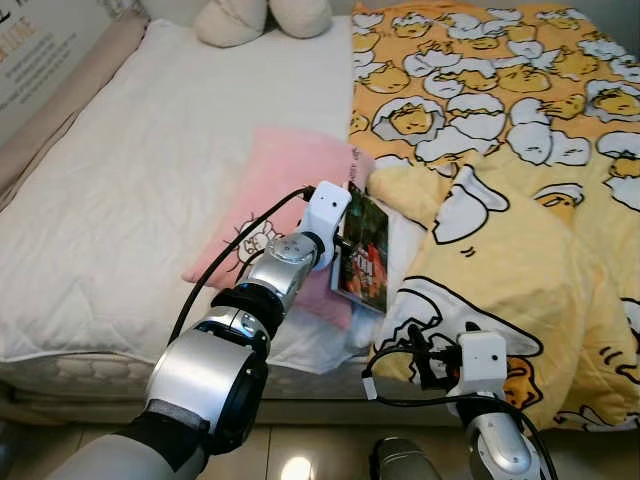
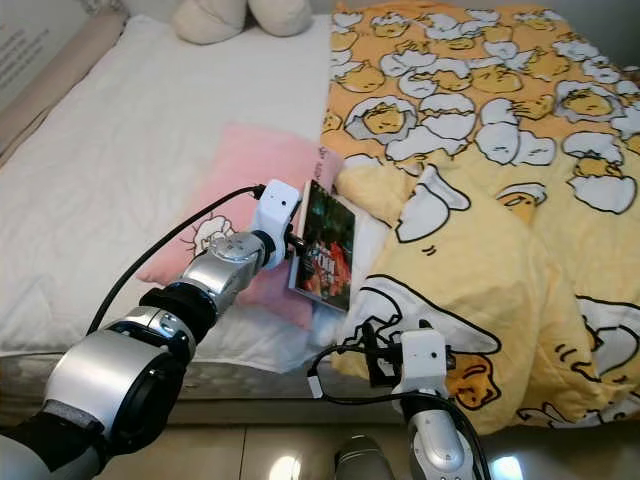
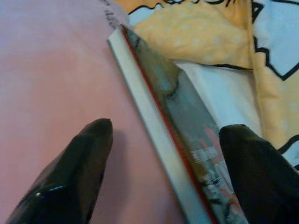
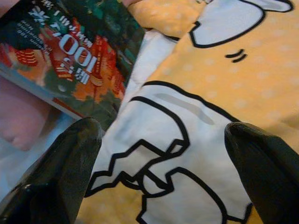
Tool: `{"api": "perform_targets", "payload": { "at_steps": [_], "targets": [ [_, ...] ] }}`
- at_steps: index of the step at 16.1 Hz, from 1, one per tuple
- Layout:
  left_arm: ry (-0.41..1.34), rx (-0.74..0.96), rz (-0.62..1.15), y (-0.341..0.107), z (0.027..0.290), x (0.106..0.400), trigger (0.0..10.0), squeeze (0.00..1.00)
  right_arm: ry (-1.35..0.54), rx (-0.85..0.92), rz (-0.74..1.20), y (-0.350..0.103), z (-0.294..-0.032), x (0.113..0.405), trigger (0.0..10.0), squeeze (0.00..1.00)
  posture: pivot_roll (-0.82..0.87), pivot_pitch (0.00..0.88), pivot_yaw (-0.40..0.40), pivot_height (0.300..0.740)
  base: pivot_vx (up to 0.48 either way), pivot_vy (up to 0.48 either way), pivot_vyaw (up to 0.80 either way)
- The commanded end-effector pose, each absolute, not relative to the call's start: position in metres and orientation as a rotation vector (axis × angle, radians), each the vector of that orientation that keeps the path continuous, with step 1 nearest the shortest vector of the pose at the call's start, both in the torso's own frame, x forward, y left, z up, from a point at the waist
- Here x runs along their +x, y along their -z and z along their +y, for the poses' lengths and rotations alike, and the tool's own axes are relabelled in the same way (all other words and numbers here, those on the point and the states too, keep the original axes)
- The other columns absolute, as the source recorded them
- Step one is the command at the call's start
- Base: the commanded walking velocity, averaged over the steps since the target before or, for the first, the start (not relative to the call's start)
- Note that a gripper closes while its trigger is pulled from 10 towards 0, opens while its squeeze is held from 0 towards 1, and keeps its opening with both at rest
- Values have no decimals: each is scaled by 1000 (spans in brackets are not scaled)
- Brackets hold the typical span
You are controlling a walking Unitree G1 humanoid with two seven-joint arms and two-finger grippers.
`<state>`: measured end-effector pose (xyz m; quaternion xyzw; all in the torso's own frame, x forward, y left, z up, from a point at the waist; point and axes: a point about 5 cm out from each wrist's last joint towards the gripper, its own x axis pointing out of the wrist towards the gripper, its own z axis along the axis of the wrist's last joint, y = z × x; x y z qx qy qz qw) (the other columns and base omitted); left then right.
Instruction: Clean up the room
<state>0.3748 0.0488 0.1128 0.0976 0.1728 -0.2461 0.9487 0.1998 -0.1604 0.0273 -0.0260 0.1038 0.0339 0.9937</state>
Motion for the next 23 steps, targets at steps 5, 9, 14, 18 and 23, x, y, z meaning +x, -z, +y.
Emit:
{"api": "perform_targets", "payload": {
  "at_steps": [5,9,14,18,23],
  "targets": [
    [535,120,379,-109,38,370,10000,0,-76,-64,205,-32,-157,196,10000,0,-381,110,127,740,0,0,0],
    [456,236,426,-88,37,360,10000,0,-90,-87,211,-31,-155,192,10000,0,-390,121,126,740,0,0,0],
    [348,256,306,-106,49,372,10000,0,-94,-100,216,-31,-157,188,10000,0,-397,123,121,740,0,0,0],
    [364,116,437,-85,50,362,10000,0,-102,-107,223,-31,-158,188,10000,0,-390,113,112,740,0,0,0],
    [464,77,607,-49,23,329,10000,0,-140,-109,232,-30,-151,192,10000,0,-386,117,110,740,0,0,0]
  ]
}}
